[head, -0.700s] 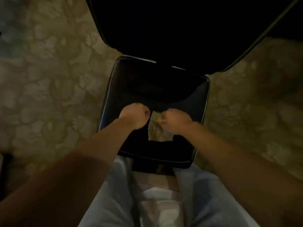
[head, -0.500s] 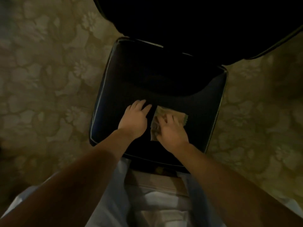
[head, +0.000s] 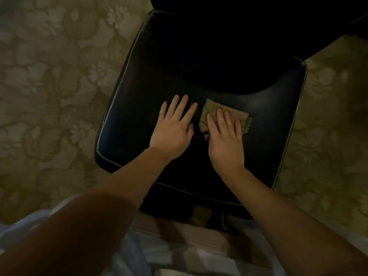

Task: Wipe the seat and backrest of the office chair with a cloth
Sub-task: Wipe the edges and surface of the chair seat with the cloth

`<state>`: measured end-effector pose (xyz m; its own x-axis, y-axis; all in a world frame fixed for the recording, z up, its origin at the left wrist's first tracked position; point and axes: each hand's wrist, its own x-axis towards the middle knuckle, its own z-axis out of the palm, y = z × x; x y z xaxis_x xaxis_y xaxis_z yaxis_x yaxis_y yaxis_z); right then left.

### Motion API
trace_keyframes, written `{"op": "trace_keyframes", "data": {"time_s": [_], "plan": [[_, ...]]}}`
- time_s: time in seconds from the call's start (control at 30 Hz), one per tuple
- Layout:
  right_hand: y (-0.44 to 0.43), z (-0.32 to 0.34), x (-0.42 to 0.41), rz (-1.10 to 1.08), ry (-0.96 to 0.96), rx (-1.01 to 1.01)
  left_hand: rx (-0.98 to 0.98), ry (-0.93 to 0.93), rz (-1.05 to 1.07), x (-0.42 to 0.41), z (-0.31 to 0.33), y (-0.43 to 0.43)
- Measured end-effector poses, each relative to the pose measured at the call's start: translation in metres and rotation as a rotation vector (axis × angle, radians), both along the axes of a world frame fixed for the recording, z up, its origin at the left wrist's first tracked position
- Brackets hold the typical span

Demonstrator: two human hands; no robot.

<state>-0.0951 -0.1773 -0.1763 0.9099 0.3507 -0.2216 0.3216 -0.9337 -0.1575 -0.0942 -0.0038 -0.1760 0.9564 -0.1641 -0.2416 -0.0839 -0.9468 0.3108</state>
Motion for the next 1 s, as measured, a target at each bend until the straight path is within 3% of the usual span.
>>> {"op": "trace_keyframes", "data": {"time_s": [0.13,0.3,0.53,0.7,0.83,0.93,1.0], "plan": [[-0.014,-0.005,0.007,0.073,-0.142,0.084,0.025,-0.021,0.023,-0.008,0.001,-0.009],[-0.046,0.029,-0.003,0.165,-0.060,0.015,-0.012,-0.078,0.039,-0.055,0.029,-0.026],[-0.115,0.065,-0.039,-0.038,-0.211,0.341,-0.033,-0.098,0.090,-0.106,0.065,-0.055],[-0.148,0.070,-0.017,-0.162,-0.289,0.539,-0.036,-0.124,0.080,-0.068,0.061,-0.092],[-0.178,0.055,0.016,-0.406,-0.372,0.744,-0.004,-0.060,0.037,-0.022,0.041,-0.131],[-0.201,0.043,0.043,-0.635,-0.318,0.808,0.022,-0.078,0.003,0.015,0.027,-0.151],[-0.209,0.033,0.061,-0.672,-0.280,0.832,0.039,-0.126,-0.015,0.039,0.020,-0.160]]}}
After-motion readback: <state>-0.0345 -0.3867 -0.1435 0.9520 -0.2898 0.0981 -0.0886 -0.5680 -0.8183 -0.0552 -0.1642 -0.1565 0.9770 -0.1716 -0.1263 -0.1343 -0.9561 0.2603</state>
